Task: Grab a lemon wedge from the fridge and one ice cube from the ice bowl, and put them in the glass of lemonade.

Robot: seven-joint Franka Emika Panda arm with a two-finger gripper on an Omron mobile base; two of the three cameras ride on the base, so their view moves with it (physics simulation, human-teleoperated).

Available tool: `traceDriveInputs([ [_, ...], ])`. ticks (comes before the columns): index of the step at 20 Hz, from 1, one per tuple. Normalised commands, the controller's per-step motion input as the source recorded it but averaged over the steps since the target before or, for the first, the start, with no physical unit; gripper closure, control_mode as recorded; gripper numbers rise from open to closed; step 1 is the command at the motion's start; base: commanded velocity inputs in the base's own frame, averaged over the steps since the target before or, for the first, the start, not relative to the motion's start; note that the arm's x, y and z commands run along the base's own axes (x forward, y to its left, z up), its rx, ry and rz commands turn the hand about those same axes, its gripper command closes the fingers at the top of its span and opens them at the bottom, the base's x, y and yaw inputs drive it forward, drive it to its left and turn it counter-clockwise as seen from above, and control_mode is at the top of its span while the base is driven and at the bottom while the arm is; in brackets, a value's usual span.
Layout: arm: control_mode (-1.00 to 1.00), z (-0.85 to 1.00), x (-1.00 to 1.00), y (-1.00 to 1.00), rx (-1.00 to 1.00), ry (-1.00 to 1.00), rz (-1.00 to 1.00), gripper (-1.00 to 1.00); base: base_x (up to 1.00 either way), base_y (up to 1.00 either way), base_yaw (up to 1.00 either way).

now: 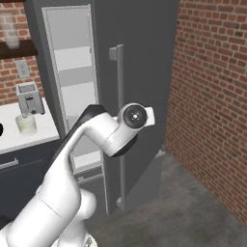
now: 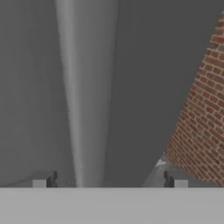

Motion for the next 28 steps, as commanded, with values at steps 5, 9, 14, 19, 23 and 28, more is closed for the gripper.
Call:
traceDriveInputs([
  [5,-1.00,0.56,-0.64,-0.11,-0.02,0.00,-0.06,-1.00,0.00,0.00,0.00],
  [9,-1.00,0.61,-0.86,0.17,-0.09,0.00,-0.05,-1.00,0.00,0.00,0.00],
  [14,-1.00,0.53,-0.90,0.74,-0.20,0.00,-0.16,-1.00,0.00,0.00,0.00],
  [19,-1.00,0.32,-0.33,1.00,-0.33,0.01,-0.27,-1.00,0.00,0.00,0.00],
  [23,-1.00,0.14,0.01,1.00,-0.40,0.07,-0.29,-1.00,0.00,0.00,0.00],
  [28,-1.00,0.07,0.52,1.00,-0.43,0.17,-0.27,-1.00,0.00,0.00,0.00],
])
